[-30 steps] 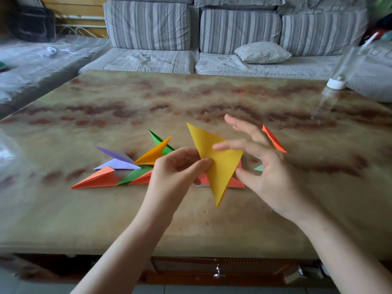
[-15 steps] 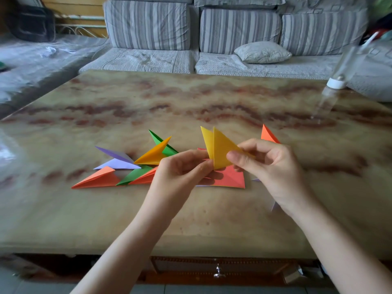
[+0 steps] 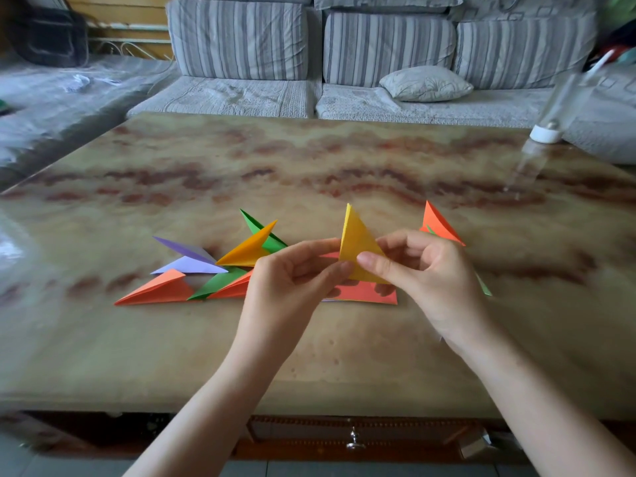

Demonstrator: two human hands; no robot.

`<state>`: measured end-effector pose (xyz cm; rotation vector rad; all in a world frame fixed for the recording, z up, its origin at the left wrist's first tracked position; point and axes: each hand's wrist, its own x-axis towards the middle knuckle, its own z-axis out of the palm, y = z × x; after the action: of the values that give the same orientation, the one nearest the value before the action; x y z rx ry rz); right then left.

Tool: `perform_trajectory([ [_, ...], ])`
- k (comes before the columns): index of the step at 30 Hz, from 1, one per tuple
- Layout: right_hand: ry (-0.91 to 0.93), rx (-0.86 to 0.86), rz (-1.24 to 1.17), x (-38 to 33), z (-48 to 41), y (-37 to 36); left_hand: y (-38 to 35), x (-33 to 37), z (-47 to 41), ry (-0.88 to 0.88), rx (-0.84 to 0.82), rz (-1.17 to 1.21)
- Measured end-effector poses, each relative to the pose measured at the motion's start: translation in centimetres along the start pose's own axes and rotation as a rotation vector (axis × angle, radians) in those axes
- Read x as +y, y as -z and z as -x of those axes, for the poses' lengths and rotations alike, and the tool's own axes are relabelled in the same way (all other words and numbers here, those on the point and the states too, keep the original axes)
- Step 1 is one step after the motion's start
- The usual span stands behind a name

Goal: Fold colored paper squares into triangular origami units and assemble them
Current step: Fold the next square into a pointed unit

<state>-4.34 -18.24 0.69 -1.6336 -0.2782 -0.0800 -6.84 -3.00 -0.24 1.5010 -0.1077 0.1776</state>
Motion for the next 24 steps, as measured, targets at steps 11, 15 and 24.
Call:
perform_trajectory([
  [11,-0.086,-0.123,-0.040,-0.1,0.4,-0.4,0.2,0.2,-0.1,-0.065,0.137,0.003],
  [15,-0.075,-0.097,-0.059,-0.8,0.1,0.6,0.3,0.5,0.0,-0.177,0.083,-0.216],
  [24,-0.072,-0.191,0.062,-1.0,0.1,1.5,1.2,0.7,-0.1,-0.256,-0.026,-0.453],
])
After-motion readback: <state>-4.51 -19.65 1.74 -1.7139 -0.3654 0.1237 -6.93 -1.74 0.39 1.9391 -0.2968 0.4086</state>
